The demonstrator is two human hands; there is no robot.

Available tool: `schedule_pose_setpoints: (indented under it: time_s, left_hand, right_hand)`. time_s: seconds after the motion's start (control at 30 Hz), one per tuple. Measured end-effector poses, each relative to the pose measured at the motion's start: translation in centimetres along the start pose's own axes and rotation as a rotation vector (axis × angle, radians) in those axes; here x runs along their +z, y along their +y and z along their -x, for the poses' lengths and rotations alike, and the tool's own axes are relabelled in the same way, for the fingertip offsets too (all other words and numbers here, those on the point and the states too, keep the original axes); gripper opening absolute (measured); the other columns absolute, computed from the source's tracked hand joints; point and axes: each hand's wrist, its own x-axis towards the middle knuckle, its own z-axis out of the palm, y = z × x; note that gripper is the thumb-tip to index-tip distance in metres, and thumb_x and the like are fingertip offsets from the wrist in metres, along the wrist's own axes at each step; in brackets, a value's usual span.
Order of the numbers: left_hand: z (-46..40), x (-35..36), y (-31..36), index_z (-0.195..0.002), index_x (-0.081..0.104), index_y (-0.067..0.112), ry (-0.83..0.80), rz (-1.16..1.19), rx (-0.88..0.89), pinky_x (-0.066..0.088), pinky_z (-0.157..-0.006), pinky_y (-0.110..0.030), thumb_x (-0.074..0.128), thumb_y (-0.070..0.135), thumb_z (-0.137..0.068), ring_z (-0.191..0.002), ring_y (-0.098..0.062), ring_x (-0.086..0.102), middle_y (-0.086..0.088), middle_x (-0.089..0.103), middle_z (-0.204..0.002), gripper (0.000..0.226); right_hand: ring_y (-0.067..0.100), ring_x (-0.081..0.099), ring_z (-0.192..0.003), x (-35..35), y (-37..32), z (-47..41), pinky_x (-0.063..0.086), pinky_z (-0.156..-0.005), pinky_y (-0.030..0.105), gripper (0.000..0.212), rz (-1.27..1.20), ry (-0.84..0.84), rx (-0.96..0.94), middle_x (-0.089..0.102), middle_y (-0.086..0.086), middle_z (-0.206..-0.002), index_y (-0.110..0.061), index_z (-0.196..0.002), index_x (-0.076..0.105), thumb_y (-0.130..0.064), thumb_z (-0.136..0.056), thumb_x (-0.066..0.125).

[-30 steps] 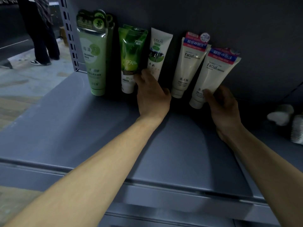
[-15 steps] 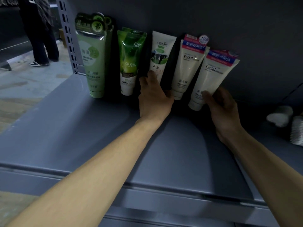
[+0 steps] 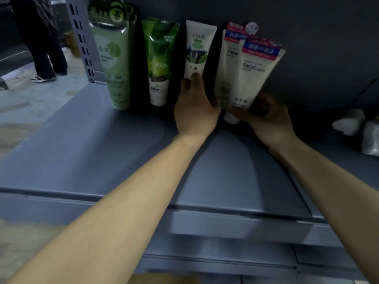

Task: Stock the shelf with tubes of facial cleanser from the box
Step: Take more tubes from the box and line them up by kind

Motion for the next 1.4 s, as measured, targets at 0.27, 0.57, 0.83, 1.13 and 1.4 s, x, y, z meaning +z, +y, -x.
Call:
schedule_pose_setpoints:
  time_s: [0.27, 0.57, 0.83, 1.13, 1.4]
  left_hand:
    - [0.0, 0.0, -0.1, -0.121, 0.048, 0.007, -0.029, -0.017, 0.002, 0.034, -0.067, -0.03, 0.06, 0.025, -0.088, -0.104, -0.026, 0.055, -0.01, 0.05, -0.12, 0.039]
    - [-0.1, 0.3, -0.3, -0.119, 0.049, 0.007, -0.033, -0.035, 0.009, 0.035, -0.067, -0.032, 0.06, 0.027, -0.089, -0.104, -0.027, 0.055, -0.011, 0.051, -0.119, 0.037]
    - [-0.2, 0.5, -0.5, -0.118, 0.049, 0.009, -0.029, -0.028, -0.002, 0.035, -0.067, -0.032, 0.06, 0.028, -0.089, -0.103, -0.026, 0.055, -0.009, 0.051, -0.118, 0.036]
    - [0.6, -0.4, -0.5, -0.115, 0.049, 0.009, -0.086, -0.044, 0.034, 0.033, -0.067, -0.03, 0.06, 0.027, -0.089, -0.103, -0.026, 0.053, -0.009, 0.052, -0.117, 0.034]
    - [3.1, -3.4, -0.2, -0.109, 0.051, 0.006, -0.137, -0.045, 0.047, 0.032, -0.063, -0.03, 0.061, 0.02, -0.085, -0.096, -0.029, 0.055, -0.012, 0.054, -0.112, 0.029]
  right_hand:
    - [0.007, 0.063, -0.093, 2.5, -0.9, -0.1, 0.052, -0.076, 0.022, 0.042, 0.09, 0.037, -0.043, 0.066, -0.008, -0.101, -0.022, -0.106, 0.062, -0.046, -0.076, 0.078]
    - [0.002, 0.061, -0.095, 2.4, -0.8, 0.1, 0.045, -0.072, 0.014, 0.036, 0.129, -0.009, -0.076, 0.067, -0.011, -0.103, -0.021, -0.113, 0.066, -0.039, -0.083, 0.074]
    - [-0.004, 0.055, -0.096, 2.4, -0.8, 0.1, 0.042, -0.077, 0.009, 0.054, 0.107, 0.003, -0.056, 0.057, -0.019, -0.108, -0.023, -0.125, 0.054, -0.039, -0.08, 0.078]
    - [-0.01, 0.056, -0.093, 2.3, -1.3, 0.7, 0.045, -0.074, 0.008, 0.072, 0.059, 0.004, 0.0, 0.06, -0.017, -0.111, -0.022, -0.126, 0.049, -0.049, -0.069, 0.084]
    - [-0.002, 0.053, -0.097, 1.6, -2.6, 3.8, 0.036, -0.065, -0.003, 0.073, 0.164, 0.036, -0.003, 0.055, -0.017, -0.111, -0.019, -0.129, 0.046, -0.048, -0.072, 0.082]
